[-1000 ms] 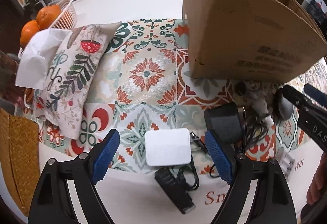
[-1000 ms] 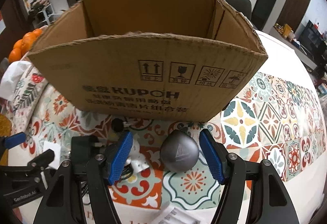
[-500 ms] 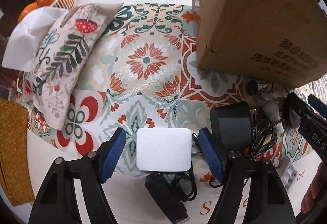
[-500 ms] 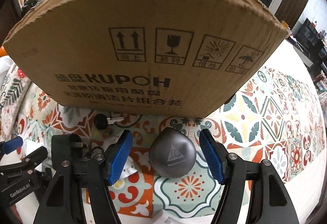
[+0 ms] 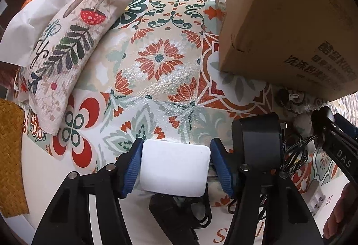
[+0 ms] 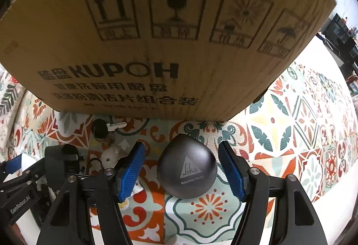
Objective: Organize rigid objects
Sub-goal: 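Grasp the white square adapter with the left tool while the right tool grasps the grey Sika puck, then lift both held objects and carry them over the cardboard box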
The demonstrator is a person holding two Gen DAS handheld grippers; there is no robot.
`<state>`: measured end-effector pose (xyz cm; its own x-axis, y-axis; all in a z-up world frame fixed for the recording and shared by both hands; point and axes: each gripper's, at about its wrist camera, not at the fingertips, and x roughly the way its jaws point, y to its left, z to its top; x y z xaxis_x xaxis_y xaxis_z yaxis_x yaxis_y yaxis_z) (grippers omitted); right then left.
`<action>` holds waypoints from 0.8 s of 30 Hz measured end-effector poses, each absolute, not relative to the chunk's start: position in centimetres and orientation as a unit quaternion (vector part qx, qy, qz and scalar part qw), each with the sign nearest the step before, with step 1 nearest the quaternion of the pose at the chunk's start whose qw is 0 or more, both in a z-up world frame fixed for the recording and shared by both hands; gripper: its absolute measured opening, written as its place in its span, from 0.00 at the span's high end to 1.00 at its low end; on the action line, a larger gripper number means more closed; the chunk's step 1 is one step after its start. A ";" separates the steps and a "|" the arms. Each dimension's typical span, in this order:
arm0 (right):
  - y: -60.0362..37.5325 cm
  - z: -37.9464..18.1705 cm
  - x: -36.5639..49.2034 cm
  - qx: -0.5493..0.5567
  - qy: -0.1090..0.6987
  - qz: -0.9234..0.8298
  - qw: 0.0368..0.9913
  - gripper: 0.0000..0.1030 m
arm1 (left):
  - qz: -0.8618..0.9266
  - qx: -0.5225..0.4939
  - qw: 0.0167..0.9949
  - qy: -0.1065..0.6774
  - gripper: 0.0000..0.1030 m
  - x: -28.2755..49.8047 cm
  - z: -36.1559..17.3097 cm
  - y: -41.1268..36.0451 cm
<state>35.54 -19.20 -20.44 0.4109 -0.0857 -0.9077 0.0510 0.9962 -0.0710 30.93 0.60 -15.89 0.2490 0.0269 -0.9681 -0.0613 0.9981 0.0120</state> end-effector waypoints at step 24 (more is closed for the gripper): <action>-20.1 -22.9 34.0 0.025 0.541 -0.026 0.840 0.45 | 0.001 -0.006 0.807 0.590 0.46 29.7 -14.7 0.2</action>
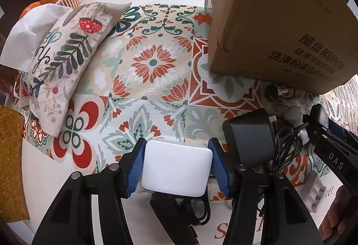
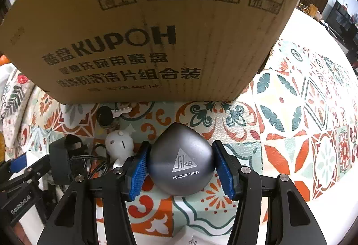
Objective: Organize rigid objects
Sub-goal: 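Lift both held objects and carry them over the cardboard box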
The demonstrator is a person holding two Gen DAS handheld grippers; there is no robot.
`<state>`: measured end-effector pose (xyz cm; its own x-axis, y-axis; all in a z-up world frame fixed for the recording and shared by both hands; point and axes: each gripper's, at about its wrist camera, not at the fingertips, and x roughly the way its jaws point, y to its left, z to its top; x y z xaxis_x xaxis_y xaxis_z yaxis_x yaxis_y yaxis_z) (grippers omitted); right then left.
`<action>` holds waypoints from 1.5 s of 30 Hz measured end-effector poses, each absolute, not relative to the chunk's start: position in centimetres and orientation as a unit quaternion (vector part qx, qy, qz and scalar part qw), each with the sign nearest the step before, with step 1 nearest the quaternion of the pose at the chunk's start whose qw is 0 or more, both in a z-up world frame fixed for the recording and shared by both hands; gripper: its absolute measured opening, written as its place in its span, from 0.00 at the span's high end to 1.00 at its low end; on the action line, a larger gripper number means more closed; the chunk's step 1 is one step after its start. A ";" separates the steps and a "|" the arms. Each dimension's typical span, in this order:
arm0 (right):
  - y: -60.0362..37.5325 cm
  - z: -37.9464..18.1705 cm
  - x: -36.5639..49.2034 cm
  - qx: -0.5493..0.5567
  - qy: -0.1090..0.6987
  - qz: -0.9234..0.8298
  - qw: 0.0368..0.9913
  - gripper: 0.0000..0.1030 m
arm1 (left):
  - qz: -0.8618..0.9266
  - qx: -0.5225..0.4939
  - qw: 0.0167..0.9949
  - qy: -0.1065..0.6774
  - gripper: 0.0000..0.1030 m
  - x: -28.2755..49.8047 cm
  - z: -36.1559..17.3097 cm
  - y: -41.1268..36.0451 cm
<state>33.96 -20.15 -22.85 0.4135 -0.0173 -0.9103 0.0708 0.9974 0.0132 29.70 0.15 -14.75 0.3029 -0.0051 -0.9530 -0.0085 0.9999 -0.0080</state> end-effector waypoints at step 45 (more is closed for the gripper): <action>-20.9 -6.6 27.7 0.070 0.411 0.040 0.908 0.45 | -0.085 -0.004 0.893 0.441 0.46 26.2 -0.2 -2.4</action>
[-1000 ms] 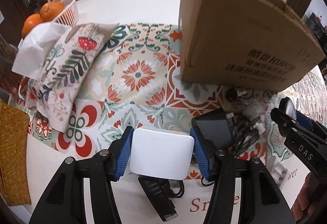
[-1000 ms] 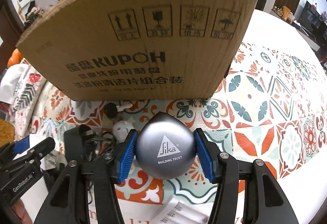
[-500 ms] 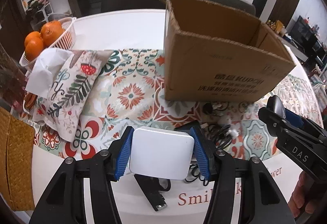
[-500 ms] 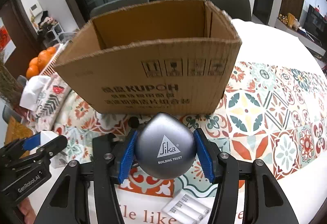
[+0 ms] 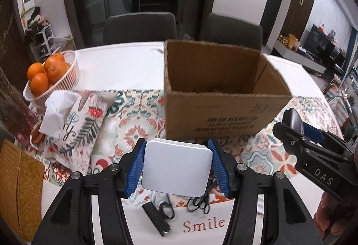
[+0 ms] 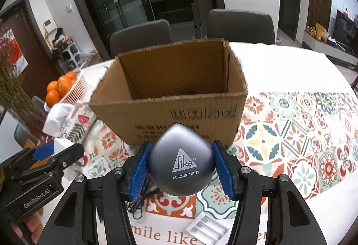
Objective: Organize rigid objects
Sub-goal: 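Lift both held objects and carry them over the cardboard box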
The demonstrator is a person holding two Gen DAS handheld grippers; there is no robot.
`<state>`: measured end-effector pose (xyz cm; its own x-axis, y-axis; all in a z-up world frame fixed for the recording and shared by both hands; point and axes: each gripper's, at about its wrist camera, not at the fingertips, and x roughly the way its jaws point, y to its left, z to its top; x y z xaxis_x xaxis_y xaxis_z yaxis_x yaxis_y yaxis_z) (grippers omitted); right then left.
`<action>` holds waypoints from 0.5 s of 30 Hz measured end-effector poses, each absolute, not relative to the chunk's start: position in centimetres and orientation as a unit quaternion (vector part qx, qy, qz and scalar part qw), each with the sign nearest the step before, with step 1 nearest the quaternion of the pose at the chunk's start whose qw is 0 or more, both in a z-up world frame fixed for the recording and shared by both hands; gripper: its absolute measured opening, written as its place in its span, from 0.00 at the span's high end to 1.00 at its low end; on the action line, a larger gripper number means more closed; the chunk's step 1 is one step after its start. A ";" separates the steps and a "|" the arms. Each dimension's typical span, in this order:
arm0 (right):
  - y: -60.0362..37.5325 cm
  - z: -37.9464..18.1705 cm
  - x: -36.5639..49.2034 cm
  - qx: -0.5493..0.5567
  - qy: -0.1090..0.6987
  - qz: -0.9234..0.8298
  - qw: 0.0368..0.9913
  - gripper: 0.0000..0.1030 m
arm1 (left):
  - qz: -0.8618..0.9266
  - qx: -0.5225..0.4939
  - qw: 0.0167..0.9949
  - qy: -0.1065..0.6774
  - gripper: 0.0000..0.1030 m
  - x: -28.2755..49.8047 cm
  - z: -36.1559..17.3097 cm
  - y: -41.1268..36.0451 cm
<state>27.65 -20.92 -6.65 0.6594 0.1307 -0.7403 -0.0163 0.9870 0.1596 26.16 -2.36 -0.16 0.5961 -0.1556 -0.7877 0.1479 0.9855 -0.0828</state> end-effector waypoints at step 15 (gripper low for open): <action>-21.5 -3.1 28.3 0.078 0.370 0.053 0.924 0.45 | -0.102 -0.011 0.910 0.402 0.46 27.5 4.0 -3.7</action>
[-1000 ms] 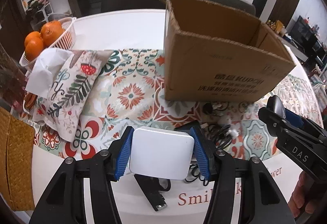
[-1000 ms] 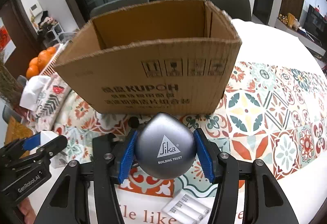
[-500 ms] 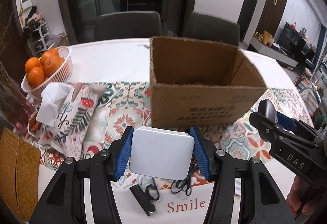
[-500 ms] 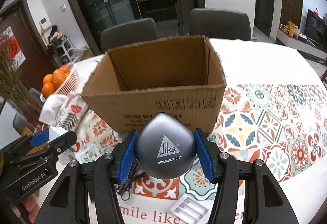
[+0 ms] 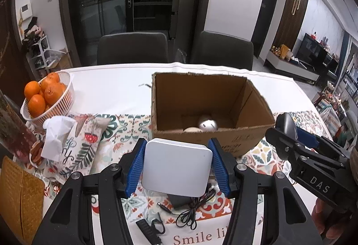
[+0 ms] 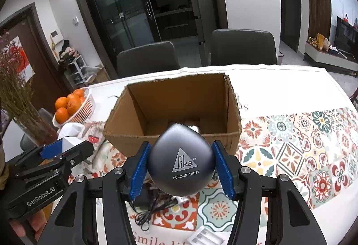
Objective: Organize rigid objects
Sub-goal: 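Lift both held objects and carry them over the cardboard box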
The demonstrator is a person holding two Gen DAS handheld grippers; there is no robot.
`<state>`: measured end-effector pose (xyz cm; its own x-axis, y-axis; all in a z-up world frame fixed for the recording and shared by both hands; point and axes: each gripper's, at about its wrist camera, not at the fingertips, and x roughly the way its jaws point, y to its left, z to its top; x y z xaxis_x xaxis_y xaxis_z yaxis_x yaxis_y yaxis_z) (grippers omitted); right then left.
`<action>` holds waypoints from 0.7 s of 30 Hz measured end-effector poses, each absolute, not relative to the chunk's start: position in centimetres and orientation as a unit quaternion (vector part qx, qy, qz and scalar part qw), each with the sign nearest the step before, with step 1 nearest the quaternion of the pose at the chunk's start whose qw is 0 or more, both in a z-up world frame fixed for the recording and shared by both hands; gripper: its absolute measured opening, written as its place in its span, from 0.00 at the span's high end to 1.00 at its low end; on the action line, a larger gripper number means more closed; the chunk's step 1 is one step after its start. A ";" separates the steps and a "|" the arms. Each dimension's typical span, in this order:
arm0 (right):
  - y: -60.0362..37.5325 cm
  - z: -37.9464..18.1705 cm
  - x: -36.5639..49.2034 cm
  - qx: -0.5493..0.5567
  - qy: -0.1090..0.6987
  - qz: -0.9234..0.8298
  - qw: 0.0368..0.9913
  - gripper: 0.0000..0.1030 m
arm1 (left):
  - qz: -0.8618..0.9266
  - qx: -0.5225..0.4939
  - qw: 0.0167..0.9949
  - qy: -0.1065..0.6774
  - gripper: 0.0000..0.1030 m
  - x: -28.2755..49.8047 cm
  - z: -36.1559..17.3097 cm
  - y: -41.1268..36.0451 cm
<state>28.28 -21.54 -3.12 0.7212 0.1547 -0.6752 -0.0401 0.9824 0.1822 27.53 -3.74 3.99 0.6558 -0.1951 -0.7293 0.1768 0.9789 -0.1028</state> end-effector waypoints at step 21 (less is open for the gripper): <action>-22.6 -0.7 32.7 0.073 0.362 0.048 0.928 0.45 | -0.105 -0.018 0.912 0.395 0.46 33.3 5.8 -5.2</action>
<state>32.67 -22.61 -0.73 0.7335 0.1412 -0.6648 -0.0357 0.9848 0.1697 33.26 -5.20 5.77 0.6652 -0.2064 -0.7176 0.1785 0.9771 -0.1157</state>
